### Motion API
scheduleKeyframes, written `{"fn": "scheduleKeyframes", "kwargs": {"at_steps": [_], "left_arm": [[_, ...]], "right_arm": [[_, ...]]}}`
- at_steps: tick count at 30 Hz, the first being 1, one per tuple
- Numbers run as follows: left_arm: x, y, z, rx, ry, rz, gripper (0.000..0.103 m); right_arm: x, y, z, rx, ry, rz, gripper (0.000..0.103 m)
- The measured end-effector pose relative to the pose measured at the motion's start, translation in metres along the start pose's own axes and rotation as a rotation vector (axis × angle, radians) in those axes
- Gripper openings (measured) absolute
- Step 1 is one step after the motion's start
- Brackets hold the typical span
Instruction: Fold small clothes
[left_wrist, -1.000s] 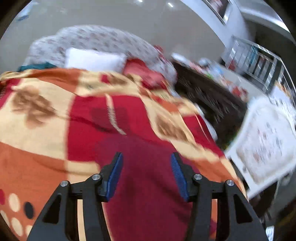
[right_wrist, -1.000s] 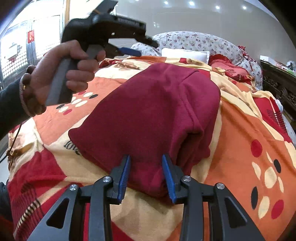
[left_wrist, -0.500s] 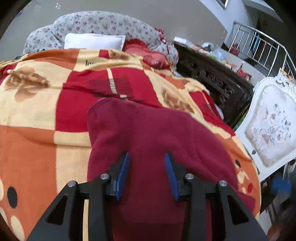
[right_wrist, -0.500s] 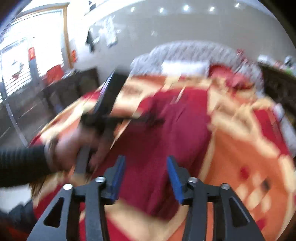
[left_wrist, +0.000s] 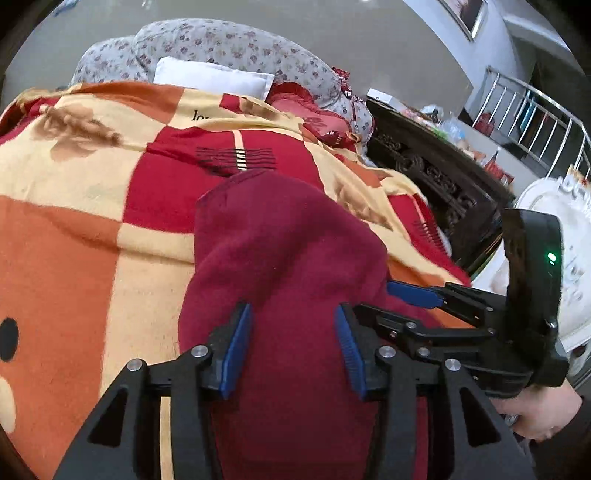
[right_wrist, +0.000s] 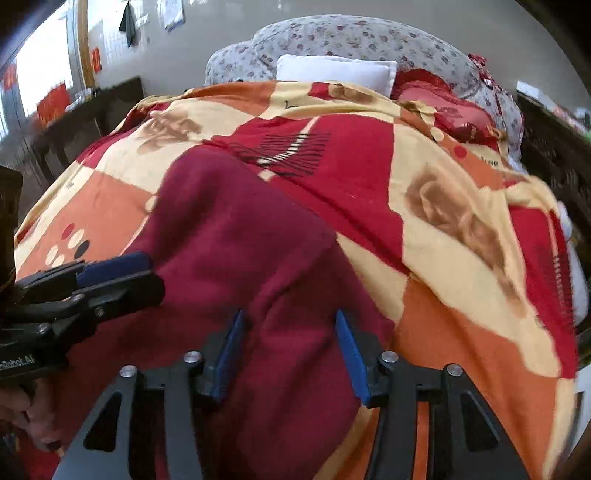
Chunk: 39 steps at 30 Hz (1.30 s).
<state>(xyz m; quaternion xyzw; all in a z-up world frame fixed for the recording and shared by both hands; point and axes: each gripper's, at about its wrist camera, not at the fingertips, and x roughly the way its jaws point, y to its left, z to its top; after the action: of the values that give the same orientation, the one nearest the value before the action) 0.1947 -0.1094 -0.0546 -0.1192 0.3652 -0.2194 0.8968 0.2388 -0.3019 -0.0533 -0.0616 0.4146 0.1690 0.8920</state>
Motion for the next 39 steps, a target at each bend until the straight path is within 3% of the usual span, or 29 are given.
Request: {"fn": "scheduleKeyframes", "kwargs": {"at_steps": [5, 8, 12, 15, 20, 23, 24, 27, 30, 32, 33, 34, 37, 39], "left_arm": [[0.001, -0.004, -0.001, 0.026, 0.003, 0.021, 0.048], [-0.012, -0.005, 0.006, 0.029, 0.011, 0.005, 0.049], [-0.051, 0.005, 0.014, 0.002, -0.012, -0.07, 0.061], [-0.069, 0.007, -0.001, 0.044, 0.01, -0.091, 0.061], [-0.078, -0.003, -0.041, 0.124, 0.065, -0.106, 0.061], [-0.062, -0.009, -0.052, 0.156, 0.098, -0.071, 0.061], [-0.058, -0.009, -0.053, 0.158, 0.102, -0.064, 0.062], [-0.064, -0.003, -0.043, 0.115, 0.119, -0.093, 0.063], [-0.084, 0.017, -0.03, 0.064, 0.067, -0.116, 0.066], [-0.086, 0.035, -0.025, 0.03, 0.048, -0.093, 0.071], [-0.078, 0.046, -0.024, -0.014, 0.079, -0.112, 0.071], [-0.068, 0.056, -0.025, -0.068, 0.118, -0.147, 0.071], [-0.046, 0.066, -0.029, -0.171, 0.2, -0.263, 0.072], [-0.037, 0.056, -0.03, -0.162, 0.218, -0.294, 0.072]], "right_arm": [[0.008, -0.014, -0.011, 0.078, -0.042, 0.046, 0.064], [-0.006, -0.007, -0.003, 0.054, -0.023, 0.038, 0.063], [-0.067, 0.016, 0.001, -0.028, -0.101, 0.012, 0.062], [-0.107, 0.04, -0.016, -0.131, -0.146, 0.041, 0.063], [-0.116, 0.079, -0.058, -0.296, -0.1, 0.118, 0.062], [-0.095, 0.079, -0.074, -0.314, -0.036, 0.076, 0.061], [-0.081, 0.072, -0.078, -0.291, -0.003, 0.044, 0.061], [-0.072, 0.058, -0.085, -0.2, -0.043, 0.075, 0.062], [-0.089, 0.049, -0.08, -0.086, -0.084, 0.156, 0.062], [-0.109, 0.037, -0.081, 0.036, -0.158, 0.2, 0.07], [-0.119, 0.024, -0.085, 0.137, -0.212, 0.209, 0.083], [-0.122, 0.016, -0.091, 0.213, -0.25, 0.228, 0.09], [-0.107, -0.01, -0.106, 0.472, -0.258, 0.327, 0.09], [-0.093, -0.017, -0.114, 0.58, -0.232, 0.371, 0.09]]}}
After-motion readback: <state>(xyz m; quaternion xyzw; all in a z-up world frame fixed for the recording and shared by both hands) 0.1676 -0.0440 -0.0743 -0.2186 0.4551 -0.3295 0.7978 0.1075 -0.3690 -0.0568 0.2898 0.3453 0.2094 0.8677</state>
